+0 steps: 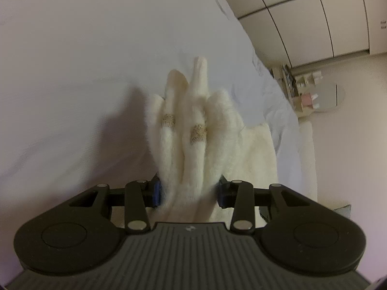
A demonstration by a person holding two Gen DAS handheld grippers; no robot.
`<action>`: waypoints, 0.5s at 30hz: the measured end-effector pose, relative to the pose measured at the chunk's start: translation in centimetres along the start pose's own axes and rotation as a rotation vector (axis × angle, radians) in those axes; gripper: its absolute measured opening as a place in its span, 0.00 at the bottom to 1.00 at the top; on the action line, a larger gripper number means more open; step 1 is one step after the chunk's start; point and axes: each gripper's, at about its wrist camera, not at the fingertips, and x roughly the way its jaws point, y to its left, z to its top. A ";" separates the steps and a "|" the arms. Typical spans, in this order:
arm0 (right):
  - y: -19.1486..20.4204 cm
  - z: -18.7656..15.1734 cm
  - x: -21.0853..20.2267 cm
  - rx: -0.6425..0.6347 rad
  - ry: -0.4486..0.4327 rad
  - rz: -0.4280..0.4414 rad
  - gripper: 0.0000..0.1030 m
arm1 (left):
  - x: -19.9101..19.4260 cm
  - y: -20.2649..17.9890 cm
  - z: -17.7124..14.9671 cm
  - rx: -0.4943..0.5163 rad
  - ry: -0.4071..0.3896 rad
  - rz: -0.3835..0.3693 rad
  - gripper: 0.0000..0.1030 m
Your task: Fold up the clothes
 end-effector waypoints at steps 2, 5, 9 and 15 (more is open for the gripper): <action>1.7 -1.5 0.4 -0.021 0.018 0.012 0.44 | -3.4 1.1 -0.1 -0.013 -0.026 0.003 0.34; 4.3 -4.3 2.8 -0.036 0.048 0.037 0.44 | -8.9 3.2 0.5 -0.024 -0.075 0.018 0.34; 7.7 -8.5 8.3 -0.038 0.075 0.079 0.44 | -16.4 7.5 3.0 -0.032 -0.141 0.027 0.34; 13.4 -15.0 19.5 -0.035 0.062 0.138 0.44 | -26.1 15.0 9.8 0.016 -0.185 0.058 0.34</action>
